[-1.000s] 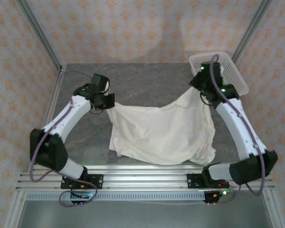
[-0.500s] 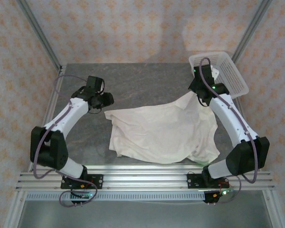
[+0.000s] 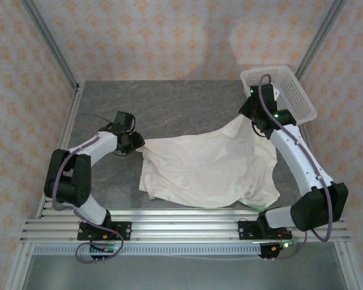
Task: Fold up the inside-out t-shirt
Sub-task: Flatten out the T-shirt at the center of the table.
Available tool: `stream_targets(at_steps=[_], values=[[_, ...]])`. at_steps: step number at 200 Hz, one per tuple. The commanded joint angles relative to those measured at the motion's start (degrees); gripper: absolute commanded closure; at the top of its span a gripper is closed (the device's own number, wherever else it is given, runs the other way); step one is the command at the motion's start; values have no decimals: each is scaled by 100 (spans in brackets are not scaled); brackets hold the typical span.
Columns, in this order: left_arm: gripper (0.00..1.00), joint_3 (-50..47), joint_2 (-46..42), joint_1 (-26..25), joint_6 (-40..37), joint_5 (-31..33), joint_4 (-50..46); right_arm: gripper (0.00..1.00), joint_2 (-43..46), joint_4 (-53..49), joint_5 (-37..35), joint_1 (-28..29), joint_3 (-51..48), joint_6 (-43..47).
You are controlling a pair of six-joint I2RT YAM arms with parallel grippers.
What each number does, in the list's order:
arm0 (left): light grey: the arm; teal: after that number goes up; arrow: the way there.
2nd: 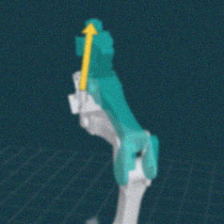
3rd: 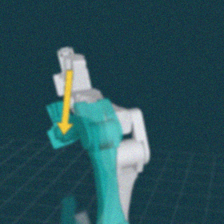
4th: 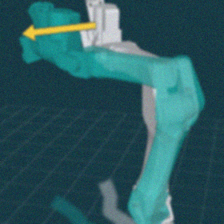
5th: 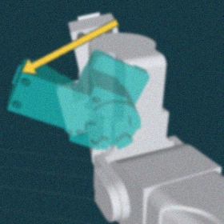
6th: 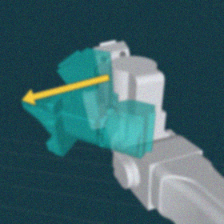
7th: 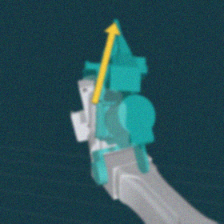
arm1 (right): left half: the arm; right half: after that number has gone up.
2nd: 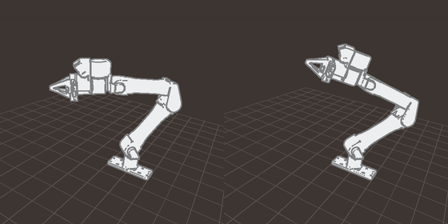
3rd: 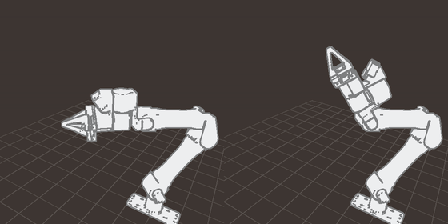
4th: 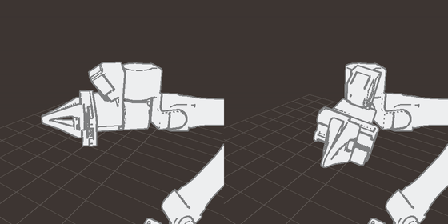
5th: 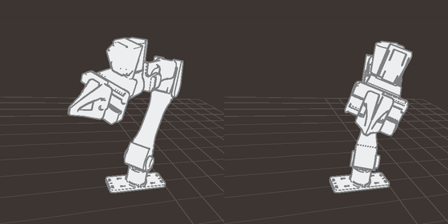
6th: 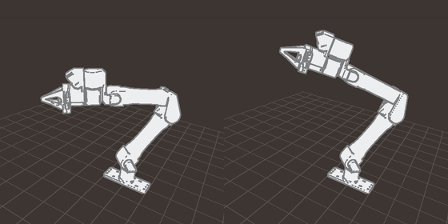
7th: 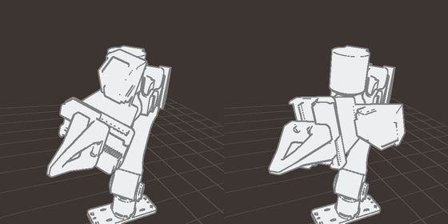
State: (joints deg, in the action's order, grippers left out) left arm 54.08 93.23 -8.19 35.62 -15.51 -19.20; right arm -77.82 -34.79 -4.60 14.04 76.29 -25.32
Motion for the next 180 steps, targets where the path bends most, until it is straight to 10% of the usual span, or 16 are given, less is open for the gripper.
stream_targets(at_steps=[1, 60, 108, 180], values=[[59, -117, 111, 19, 160, -198, 1040, 100, 87, 79, 43, -39, -62, 96], [58, -325, -600, 55, -232, 679, 597, 100, -4, 122, 223, -33, -90, 19], [57, -460, -682, 326, 1367, -683, 885, 100, 16, 129, 276, -38, -120, -6], [50, -1031, -675, 448, 4184, -1000, 1697, 100, 150, 145, 319, -38, -183, 23]])
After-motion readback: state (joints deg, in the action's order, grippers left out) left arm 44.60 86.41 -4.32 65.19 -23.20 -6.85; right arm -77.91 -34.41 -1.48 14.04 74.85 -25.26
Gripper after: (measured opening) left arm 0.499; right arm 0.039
